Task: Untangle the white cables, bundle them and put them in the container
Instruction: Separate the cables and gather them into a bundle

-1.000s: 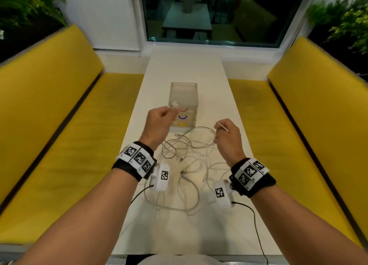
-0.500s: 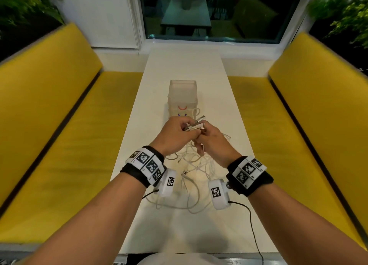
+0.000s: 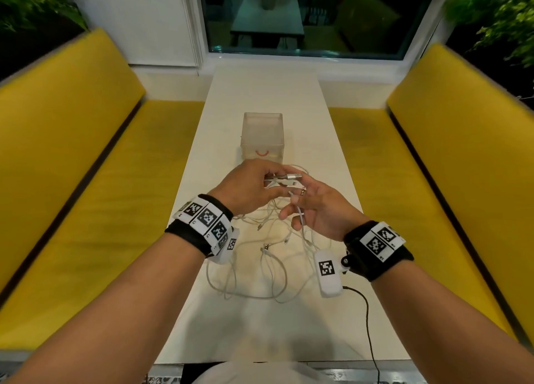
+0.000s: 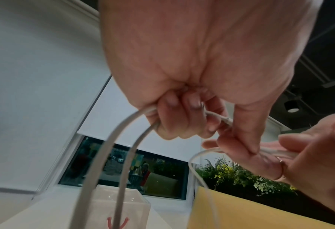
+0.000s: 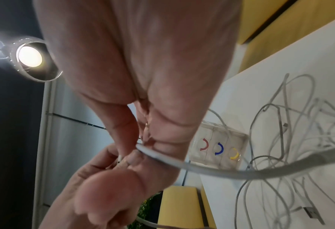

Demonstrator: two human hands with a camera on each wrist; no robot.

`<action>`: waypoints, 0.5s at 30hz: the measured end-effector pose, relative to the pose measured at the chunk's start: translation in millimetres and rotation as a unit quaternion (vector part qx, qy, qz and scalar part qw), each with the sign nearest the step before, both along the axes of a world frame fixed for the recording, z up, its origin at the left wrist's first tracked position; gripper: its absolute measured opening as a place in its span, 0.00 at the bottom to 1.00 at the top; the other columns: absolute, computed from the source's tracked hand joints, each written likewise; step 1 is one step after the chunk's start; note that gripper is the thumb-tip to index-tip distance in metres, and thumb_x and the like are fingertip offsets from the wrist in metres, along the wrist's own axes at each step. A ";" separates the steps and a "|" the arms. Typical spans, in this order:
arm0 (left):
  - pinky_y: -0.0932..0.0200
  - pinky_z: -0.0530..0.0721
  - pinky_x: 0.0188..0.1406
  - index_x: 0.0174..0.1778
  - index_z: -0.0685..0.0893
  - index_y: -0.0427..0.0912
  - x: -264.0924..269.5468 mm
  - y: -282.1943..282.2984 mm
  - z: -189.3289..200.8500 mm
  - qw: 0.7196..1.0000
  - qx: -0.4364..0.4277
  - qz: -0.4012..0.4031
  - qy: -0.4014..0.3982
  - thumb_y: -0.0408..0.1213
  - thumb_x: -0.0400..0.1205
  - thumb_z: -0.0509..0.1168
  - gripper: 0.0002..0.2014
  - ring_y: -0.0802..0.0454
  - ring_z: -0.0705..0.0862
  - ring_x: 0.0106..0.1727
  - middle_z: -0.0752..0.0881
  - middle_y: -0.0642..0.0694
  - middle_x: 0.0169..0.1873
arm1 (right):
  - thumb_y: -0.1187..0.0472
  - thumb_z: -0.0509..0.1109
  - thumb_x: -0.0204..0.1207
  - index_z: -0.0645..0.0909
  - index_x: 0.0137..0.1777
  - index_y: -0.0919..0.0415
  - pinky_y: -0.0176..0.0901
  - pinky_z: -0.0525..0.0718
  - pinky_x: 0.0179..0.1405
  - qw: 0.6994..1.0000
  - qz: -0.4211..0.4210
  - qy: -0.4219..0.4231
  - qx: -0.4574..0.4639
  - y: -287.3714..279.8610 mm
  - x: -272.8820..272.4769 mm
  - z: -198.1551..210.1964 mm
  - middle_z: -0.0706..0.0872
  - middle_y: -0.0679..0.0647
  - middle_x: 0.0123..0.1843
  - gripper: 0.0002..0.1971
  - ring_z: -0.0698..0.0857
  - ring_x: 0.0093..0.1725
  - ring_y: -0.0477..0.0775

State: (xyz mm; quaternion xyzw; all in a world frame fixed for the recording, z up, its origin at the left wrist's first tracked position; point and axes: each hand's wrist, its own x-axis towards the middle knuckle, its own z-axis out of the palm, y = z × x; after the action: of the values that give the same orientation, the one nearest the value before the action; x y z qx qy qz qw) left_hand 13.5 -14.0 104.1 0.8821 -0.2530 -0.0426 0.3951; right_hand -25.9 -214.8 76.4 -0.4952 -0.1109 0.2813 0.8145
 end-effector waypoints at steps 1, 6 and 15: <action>0.61 0.86 0.48 0.56 0.91 0.54 -0.1 0.0 -0.3 1.000 0.005 -0.002 0.005 0.43 0.79 0.77 0.10 0.67 0.87 0.44 0.89 0.67 0.44 | 0.76 0.62 0.84 0.66 0.85 0.53 0.47 0.85 0.28 1.000 -0.002 0.001 -0.002 -0.3 -0.7 -1.1 0.77 0.68 0.66 0.32 0.90 0.45 0.64; 0.53 0.84 0.45 0.45 0.88 0.52 0.1 3.2 -2.4 0.999 0.037 0.016 0.003 0.42 0.80 0.75 0.03 0.57 0.87 0.42 0.89 0.57 0.40 | 0.68 0.69 0.84 0.71 0.80 0.52 0.43 0.80 0.23 0.992 -0.041 -0.019 -0.115 6.7 -4.1 -0.5 0.87 0.64 0.63 0.27 0.90 0.38 0.63; 0.63 0.71 0.31 0.42 0.82 0.51 14.6 27.0 3.3 0.989 0.004 0.133 -0.060 0.40 0.84 0.70 0.05 0.63 0.76 0.31 0.78 0.62 0.30 | 0.58 0.70 0.85 0.89 0.52 0.65 0.30 0.74 0.31 0.894 -0.191 -0.136 -0.383 -10.1 6.0 -7.3 0.83 0.43 0.31 0.10 0.77 0.27 0.36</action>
State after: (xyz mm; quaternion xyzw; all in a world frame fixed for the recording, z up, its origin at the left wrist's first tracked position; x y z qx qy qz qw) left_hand 28.1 13.0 107.4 0.9103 -0.1564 0.0628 0.3780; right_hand -19.9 -224.9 69.1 -0.8136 -0.0076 0.0711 0.5771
